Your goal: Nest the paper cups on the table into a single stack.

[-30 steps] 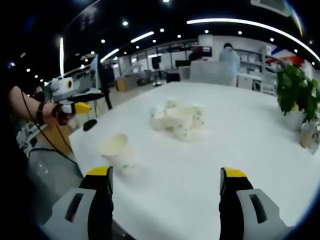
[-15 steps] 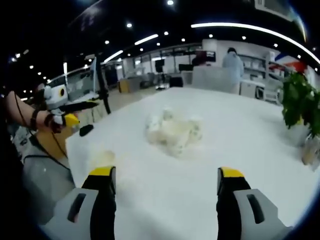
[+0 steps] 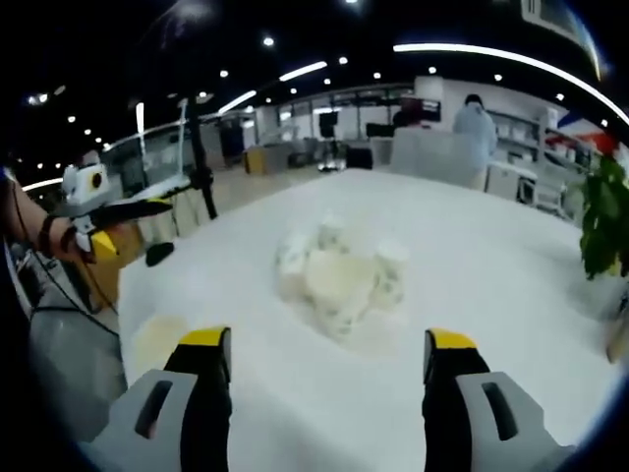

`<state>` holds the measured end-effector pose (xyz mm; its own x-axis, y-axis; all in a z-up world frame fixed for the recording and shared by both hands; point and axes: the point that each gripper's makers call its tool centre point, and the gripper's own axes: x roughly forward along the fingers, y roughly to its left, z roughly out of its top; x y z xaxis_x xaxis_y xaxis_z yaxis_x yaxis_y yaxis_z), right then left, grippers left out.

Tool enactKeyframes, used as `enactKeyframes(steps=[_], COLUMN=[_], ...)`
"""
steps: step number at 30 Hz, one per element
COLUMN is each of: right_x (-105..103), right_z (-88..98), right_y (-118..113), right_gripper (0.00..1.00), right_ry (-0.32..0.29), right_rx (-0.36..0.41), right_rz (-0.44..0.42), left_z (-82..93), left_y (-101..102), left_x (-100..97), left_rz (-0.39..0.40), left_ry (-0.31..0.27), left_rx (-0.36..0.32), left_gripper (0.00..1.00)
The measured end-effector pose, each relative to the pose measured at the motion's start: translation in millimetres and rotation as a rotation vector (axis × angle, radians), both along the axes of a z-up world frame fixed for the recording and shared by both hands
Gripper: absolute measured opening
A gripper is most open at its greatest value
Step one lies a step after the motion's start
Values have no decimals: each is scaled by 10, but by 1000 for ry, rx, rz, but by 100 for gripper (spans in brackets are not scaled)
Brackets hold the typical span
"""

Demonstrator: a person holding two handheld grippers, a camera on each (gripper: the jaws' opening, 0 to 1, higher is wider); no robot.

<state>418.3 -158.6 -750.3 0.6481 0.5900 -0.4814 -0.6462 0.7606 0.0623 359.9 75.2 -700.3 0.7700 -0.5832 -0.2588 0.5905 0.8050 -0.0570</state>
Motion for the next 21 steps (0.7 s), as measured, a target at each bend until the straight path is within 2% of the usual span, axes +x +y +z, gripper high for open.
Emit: enactKeyframes(steps=[14,21], right_x=[412,555], right_z=[-111,-150], right_y=[328,436], right_gripper=[74,70], right_ry=[2,-8], right_rx=[-3,-37], right_rz=[54,78], left_z=[-24,-55], left_y=[64,103], left_x=[26,10], left_rz=[54,62], left_ry=[16,27], left_rx=[-20,-17], left_gripper=[98,98])
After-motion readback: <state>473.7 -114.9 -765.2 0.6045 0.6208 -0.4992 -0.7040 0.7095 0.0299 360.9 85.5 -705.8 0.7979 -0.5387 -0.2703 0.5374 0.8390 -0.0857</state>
